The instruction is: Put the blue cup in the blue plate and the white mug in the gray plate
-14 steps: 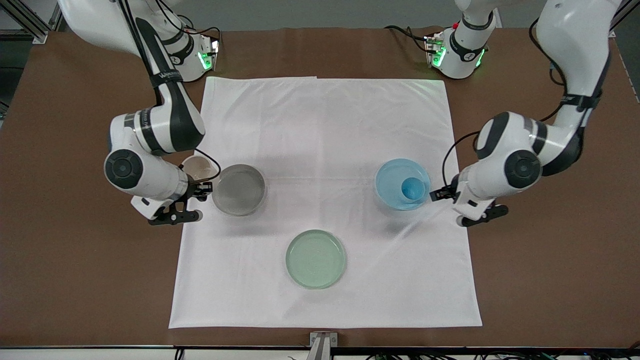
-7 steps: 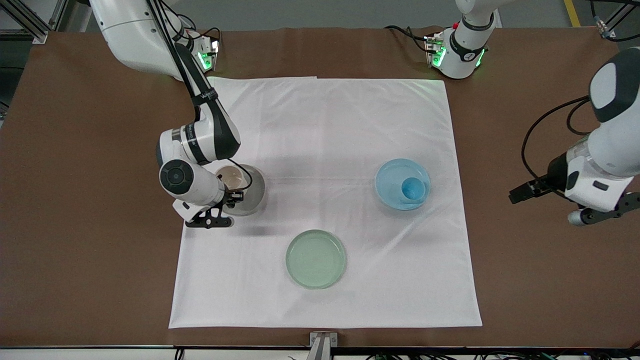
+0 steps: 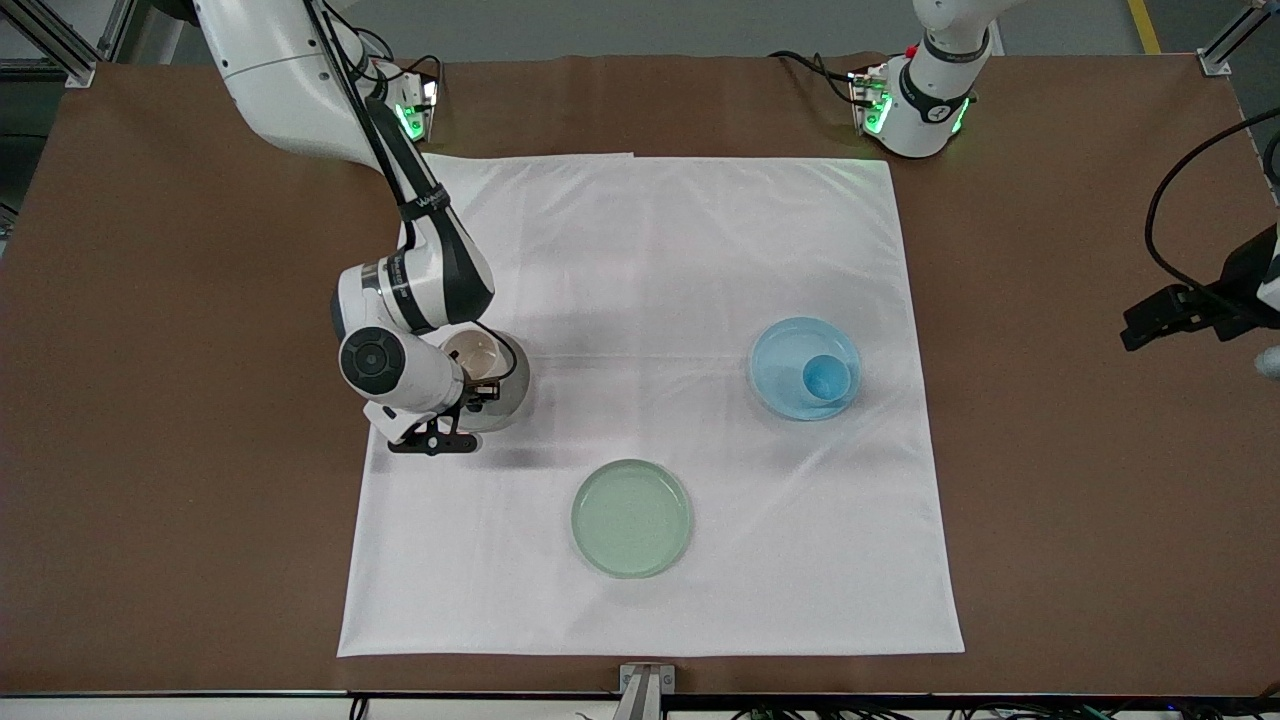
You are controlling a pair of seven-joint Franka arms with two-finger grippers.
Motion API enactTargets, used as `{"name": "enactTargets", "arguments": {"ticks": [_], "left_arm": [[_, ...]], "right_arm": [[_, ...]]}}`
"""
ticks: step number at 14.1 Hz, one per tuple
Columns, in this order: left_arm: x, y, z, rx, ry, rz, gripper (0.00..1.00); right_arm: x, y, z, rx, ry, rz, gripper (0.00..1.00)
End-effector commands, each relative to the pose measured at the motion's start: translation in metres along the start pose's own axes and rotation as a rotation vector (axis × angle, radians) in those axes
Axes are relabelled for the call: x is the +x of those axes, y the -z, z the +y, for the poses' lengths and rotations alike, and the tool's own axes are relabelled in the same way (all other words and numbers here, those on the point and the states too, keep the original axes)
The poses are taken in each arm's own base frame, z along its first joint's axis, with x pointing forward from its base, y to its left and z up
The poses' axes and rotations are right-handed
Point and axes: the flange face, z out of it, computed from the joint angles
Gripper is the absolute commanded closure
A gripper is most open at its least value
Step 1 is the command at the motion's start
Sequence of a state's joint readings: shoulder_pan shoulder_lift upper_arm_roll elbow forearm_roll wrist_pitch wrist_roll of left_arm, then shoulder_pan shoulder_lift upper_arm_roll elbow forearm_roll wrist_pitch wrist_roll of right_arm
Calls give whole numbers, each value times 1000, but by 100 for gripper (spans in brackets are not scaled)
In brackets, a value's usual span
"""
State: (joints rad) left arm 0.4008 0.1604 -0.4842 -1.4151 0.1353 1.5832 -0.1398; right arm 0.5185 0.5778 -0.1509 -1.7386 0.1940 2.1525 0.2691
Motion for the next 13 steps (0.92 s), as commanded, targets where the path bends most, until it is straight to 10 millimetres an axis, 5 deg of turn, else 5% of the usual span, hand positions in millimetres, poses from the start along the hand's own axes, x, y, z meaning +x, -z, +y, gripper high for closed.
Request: {"name": "enactTargets", "arguments": {"ticks": [1,2,3,7,10,13], "left_arm": [[-28,25,2,-27,2,-29,0],[-35,26,5,-28,5,-45,0],[-41,24,10,-30,4,-55,0],[-68,22,24,-45,16,-73,0],[-88,19,24,-88,35,-71,0],[-102,13,42,-81,98,-70,0]], "right_arm": [[0,2,0,11,-22,0,39],[0,3,2,10,-23,-3,5],[1,9,4,13,-22,3,0],[-22,94,24,26,-27,-40,0],[-57,179,80,49,-75,-101,0],[-95,235,145,28,-115,-105,0]]}}
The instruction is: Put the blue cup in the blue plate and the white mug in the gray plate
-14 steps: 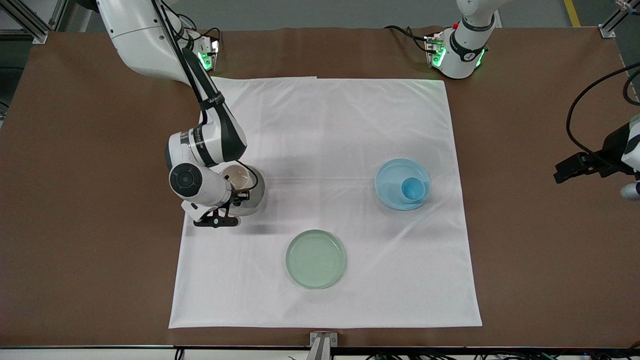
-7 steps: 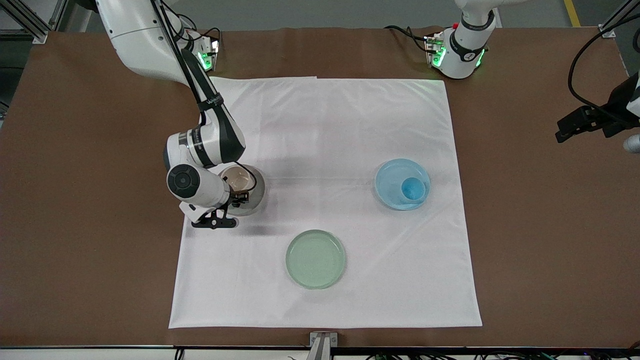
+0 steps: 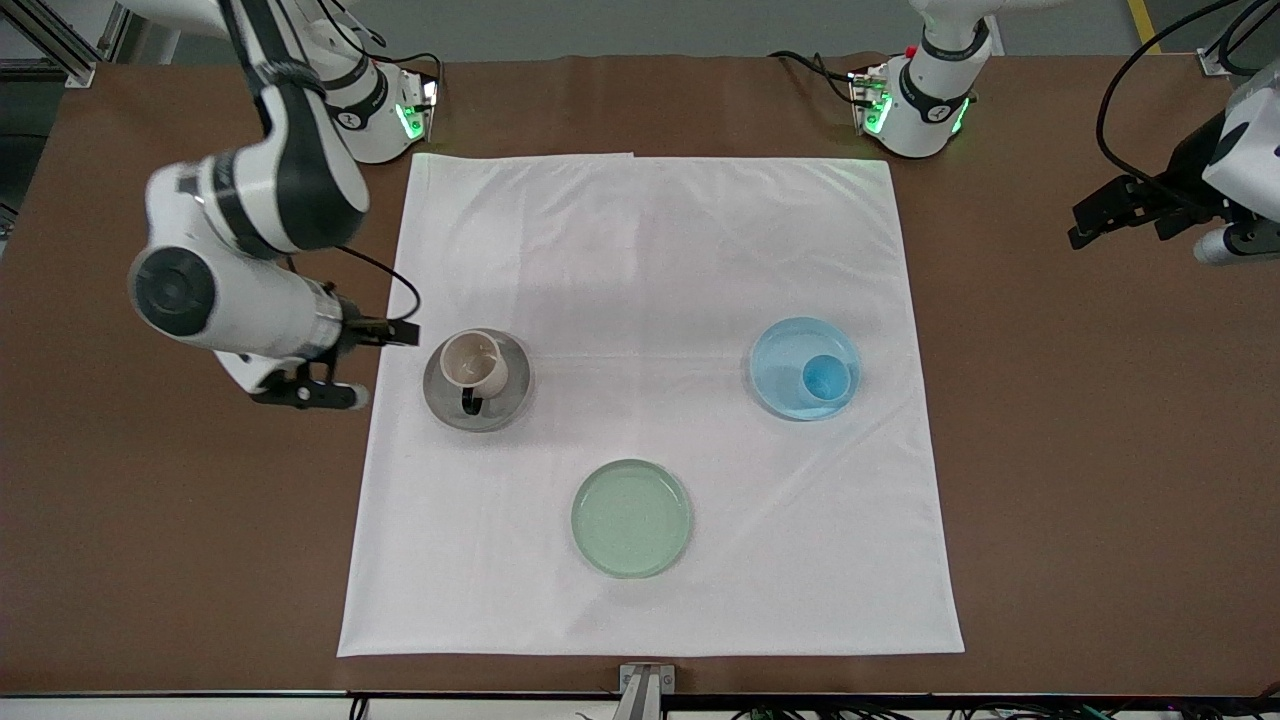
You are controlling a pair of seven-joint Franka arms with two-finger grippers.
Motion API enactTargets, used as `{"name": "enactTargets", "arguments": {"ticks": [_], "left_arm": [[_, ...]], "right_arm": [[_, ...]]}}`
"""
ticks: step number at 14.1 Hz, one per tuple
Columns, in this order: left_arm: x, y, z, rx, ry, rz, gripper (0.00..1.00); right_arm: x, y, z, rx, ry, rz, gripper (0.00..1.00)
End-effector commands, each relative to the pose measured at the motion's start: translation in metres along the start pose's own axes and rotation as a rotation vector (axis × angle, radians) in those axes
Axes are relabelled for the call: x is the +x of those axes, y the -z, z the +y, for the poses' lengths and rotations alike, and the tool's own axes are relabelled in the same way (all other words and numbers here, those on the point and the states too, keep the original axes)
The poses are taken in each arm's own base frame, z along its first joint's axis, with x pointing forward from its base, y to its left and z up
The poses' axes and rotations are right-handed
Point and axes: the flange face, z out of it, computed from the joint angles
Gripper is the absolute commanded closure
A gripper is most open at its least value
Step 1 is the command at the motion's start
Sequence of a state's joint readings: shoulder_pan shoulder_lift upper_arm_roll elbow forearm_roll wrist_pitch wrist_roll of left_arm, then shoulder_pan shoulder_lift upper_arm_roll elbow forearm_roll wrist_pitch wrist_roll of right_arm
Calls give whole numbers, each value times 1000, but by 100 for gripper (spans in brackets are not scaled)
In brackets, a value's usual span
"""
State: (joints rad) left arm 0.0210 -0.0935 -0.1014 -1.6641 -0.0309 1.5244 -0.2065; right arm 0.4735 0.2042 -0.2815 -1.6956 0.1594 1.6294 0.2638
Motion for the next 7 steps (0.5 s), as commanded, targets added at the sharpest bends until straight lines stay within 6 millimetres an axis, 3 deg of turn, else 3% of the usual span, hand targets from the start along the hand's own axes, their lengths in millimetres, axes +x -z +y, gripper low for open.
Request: {"name": "enactTargets", "arguments": {"ticks": [1,3,7], "left_arm": [[-19,-5,18,-11,27,18,0],[-18,-6,18,-6,25,24,0],[-18,2,15,23,3,52,0]], "right_arm": [[-42,25,64,10,-5,13,0],[-56,29,115,41,9,21,0],[-54,37,188,39,27,43,0]]}}
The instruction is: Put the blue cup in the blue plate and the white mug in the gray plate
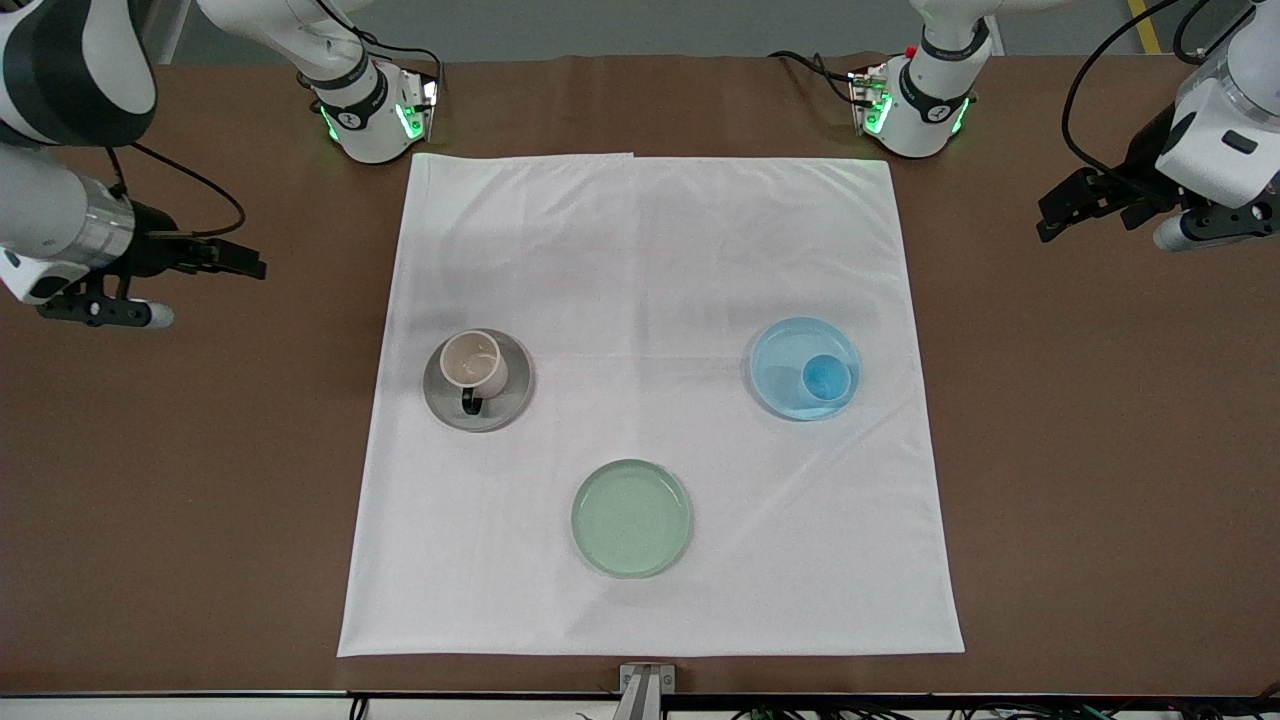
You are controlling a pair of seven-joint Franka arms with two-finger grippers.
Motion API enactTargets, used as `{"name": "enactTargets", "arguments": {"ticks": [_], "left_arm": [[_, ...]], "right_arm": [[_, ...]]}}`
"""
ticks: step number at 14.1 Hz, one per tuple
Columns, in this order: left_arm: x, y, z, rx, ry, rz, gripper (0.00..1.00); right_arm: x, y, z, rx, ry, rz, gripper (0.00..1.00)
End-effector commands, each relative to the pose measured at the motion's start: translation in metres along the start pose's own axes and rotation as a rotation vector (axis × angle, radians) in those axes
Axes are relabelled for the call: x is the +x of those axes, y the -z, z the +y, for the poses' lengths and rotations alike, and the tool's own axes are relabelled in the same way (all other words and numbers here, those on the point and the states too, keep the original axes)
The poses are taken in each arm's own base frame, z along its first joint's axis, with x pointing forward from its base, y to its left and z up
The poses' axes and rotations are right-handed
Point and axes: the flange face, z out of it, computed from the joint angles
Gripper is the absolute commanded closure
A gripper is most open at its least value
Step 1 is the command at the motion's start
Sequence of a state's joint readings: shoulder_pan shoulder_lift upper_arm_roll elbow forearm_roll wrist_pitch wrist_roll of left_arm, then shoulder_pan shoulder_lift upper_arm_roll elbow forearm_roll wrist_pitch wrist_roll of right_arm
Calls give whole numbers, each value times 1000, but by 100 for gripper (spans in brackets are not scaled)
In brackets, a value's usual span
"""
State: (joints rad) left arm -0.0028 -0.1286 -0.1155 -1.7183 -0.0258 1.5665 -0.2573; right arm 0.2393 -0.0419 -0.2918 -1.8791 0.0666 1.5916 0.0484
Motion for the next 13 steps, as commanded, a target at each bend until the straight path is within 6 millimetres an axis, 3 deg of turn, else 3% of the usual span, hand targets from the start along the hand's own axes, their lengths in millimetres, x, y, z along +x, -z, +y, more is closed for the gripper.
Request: {"name": "enactTargets", "arguments": {"ticks": [1,5,8,10,13], "left_arm": [[-5,8,-3,21,-15,32,0],[-5,10,4,32,-90,56,0],[-9,11,16,68,-117,67,0],[-9,11,15,63,-117,68,0],[-10,14,10,55,-108,70,0]], "right_arm": [[-4,2,35,1,19,24,0],[-2,24,63,-37,25,68,0],[-2,53,88,-54,61,121,0],[10,69,104,-69,117,150,0],[41,100,88,-94,141,207,1]]}}
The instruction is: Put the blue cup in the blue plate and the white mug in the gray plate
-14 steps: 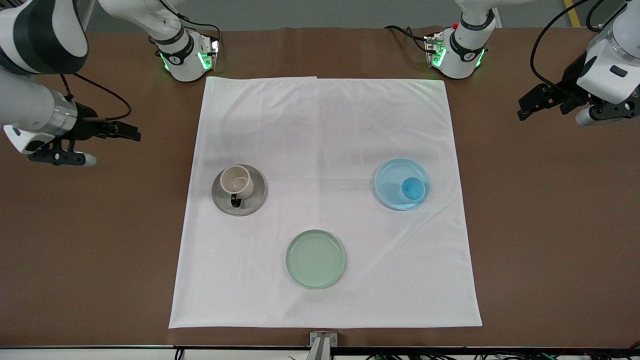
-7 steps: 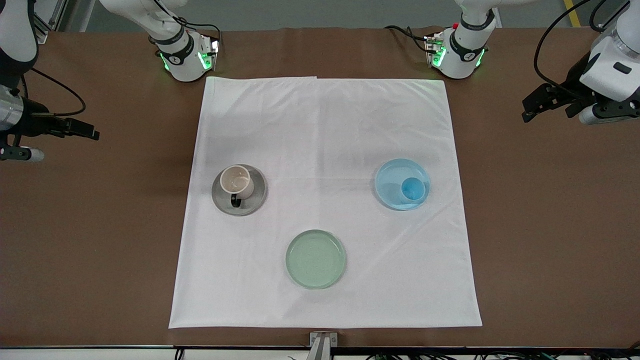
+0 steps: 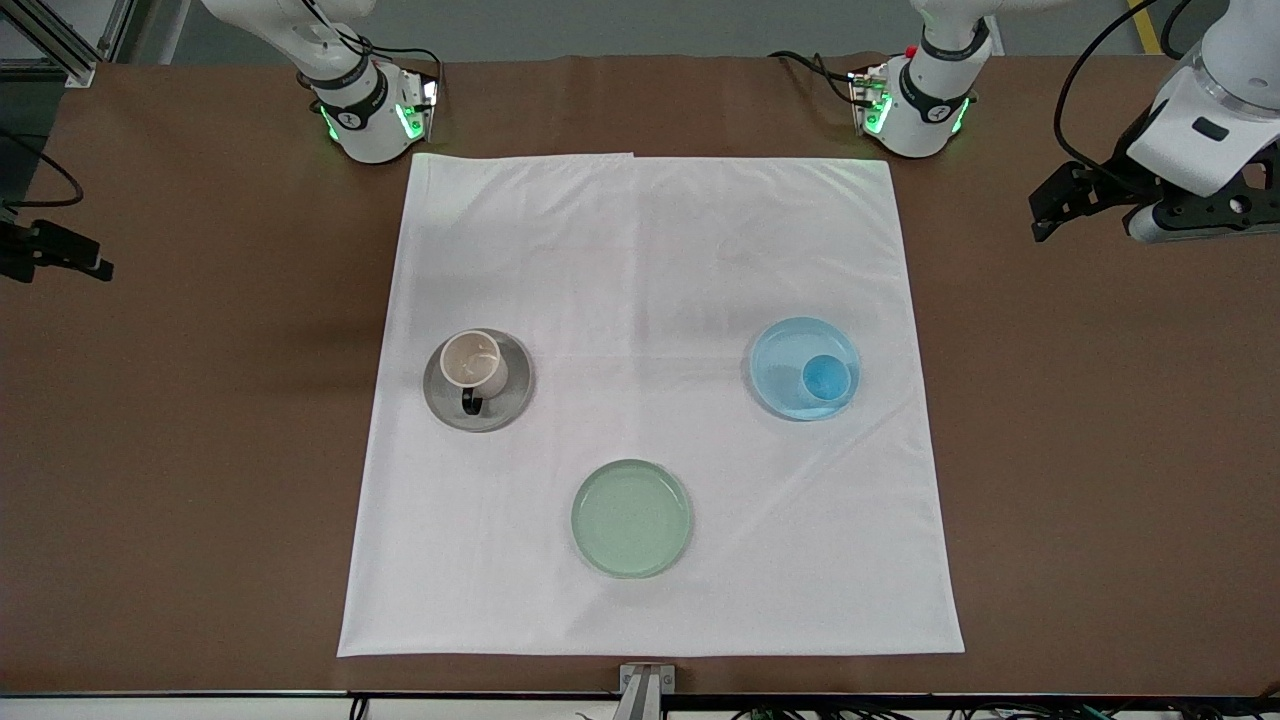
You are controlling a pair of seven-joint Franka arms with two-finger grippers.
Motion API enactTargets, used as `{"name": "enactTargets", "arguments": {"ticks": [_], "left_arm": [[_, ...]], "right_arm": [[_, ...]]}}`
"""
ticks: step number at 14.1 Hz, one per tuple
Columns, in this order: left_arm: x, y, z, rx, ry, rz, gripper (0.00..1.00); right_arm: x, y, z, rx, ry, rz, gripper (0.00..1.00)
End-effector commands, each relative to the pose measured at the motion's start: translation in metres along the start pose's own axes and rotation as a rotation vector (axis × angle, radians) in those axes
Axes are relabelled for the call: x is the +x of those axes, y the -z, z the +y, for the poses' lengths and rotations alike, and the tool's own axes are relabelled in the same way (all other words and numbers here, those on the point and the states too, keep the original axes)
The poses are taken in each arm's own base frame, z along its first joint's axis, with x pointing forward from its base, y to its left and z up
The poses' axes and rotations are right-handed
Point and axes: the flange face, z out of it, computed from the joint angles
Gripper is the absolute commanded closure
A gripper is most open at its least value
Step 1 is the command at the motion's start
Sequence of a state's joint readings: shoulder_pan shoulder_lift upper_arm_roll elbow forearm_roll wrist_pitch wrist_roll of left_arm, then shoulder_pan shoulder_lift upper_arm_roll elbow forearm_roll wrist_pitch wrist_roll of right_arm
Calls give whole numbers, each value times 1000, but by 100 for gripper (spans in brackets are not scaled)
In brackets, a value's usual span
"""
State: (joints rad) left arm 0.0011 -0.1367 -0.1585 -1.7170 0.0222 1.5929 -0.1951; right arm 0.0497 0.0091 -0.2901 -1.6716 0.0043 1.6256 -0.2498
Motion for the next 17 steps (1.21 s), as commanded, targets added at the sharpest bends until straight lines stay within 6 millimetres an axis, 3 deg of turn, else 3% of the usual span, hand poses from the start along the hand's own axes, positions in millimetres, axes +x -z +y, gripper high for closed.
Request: {"name": "enactTargets", "arguments": {"ticks": [1,4,8,17], "left_arm": [[-7,10,-6,10,-6,26,0],[-6,9,-8,6,-2,25,0],[-5,11,-9,2,0,38,0],[-4,8,-10,2,-25,32,0]], "right_arm": [[37,16,-19,-17,16,25,3],[40,21,-81,-16,-114,-3,3],[21,26,-103,-11,-77,-31,0],[-7,66,-100,6,-72,51,0]]}}
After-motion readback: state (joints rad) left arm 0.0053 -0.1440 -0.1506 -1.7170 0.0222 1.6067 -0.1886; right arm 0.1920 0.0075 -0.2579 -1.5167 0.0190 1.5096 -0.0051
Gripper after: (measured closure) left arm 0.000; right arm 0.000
